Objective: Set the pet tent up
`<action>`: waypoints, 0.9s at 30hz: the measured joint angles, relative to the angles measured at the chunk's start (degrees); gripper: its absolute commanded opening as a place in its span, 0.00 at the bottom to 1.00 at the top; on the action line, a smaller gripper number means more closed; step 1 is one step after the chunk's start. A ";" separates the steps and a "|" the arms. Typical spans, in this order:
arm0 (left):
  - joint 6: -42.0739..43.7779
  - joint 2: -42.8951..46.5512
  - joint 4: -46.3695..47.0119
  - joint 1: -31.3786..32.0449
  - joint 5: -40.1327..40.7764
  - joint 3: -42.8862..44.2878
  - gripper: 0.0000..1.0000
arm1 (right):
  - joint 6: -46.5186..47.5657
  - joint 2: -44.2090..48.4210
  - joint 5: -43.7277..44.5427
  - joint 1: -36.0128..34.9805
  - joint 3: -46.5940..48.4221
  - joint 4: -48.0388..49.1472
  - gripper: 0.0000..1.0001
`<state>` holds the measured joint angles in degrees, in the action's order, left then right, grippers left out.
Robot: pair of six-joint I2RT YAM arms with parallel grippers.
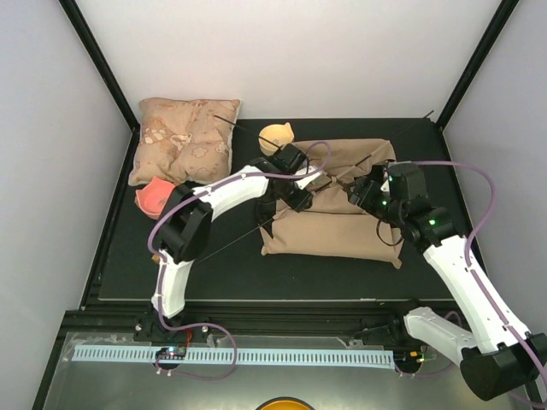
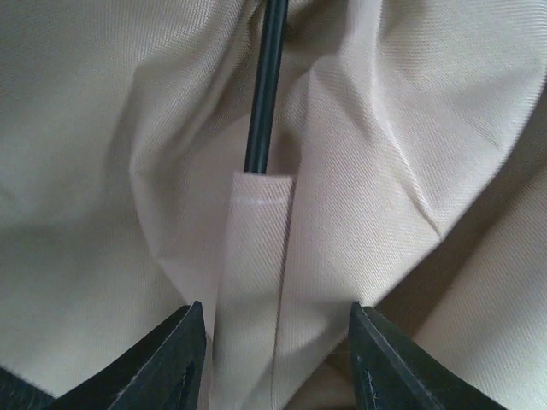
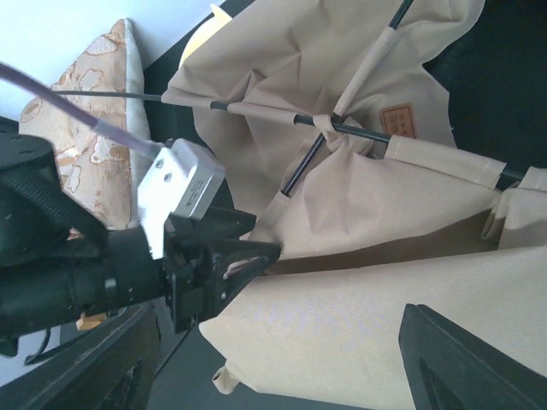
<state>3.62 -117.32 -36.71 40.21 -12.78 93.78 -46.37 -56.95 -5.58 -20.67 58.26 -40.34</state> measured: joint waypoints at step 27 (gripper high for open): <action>-4.24 18.99 1.64 -2.67 -12.07 -9.29 0.02 | 4.81 6.75 -0.35 0.02 -5.40 1.25 0.80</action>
<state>-0.62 -98.32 -35.07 37.54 -24.84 84.49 -41.56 -50.19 -5.93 -20.64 52.86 -39.09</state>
